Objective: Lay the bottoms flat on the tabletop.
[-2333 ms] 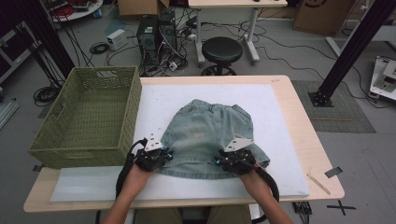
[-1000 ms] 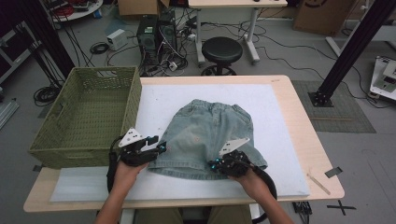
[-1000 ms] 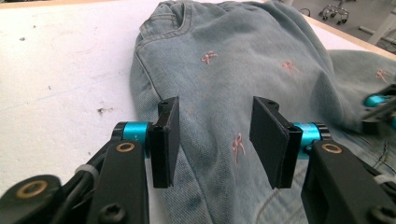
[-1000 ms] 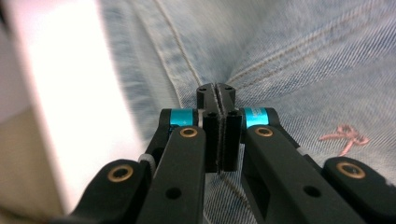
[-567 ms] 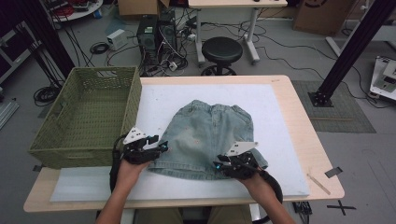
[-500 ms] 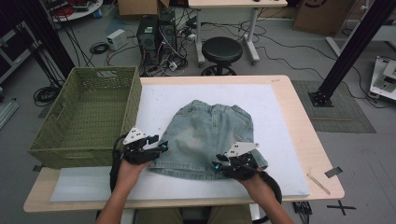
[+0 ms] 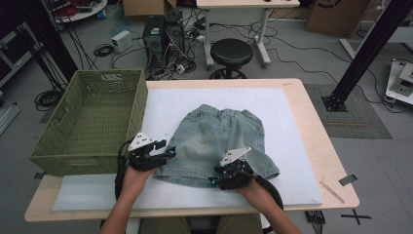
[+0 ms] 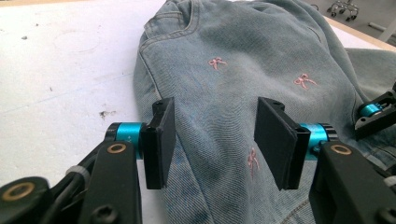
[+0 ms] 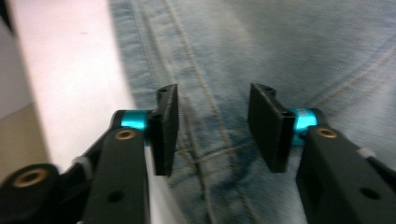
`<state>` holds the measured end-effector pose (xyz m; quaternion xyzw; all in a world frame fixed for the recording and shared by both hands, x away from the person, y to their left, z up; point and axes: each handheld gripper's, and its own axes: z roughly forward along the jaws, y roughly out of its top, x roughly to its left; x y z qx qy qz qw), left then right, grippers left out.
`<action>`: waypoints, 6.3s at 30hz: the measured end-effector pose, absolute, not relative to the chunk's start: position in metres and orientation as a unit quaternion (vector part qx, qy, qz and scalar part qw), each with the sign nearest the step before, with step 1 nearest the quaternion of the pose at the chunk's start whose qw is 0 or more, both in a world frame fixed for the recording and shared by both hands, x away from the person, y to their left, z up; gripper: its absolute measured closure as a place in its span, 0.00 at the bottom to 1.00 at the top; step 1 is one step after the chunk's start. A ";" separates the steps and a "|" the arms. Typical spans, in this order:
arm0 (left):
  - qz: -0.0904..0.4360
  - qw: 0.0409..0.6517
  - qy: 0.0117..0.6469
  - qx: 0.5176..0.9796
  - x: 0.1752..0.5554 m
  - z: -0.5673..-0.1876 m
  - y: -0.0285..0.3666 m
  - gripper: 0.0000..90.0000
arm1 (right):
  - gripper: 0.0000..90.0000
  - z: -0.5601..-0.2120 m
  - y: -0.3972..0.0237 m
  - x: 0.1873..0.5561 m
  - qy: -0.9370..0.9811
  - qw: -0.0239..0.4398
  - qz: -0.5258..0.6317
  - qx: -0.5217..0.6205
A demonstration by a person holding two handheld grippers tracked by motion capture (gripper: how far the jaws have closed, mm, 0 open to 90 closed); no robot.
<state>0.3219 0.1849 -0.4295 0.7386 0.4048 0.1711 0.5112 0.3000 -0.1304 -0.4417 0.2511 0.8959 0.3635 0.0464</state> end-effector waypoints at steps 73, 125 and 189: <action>0.176 0.488 0.430 0.739 0.331 -0.429 0.167 0.50 | 0.66 -0.411 -0.294 0.293 0.773 0.187 0.371 0.480; 0.169 0.497 0.466 0.712 0.433 -0.437 0.132 0.49 | 0.78 -0.431 -0.309 0.378 0.789 0.199 0.299 0.498; 0.093 0.446 0.456 0.765 0.449 -0.453 0.114 0.48 | 0.53 -0.419 -0.300 0.408 0.788 0.148 0.387 0.456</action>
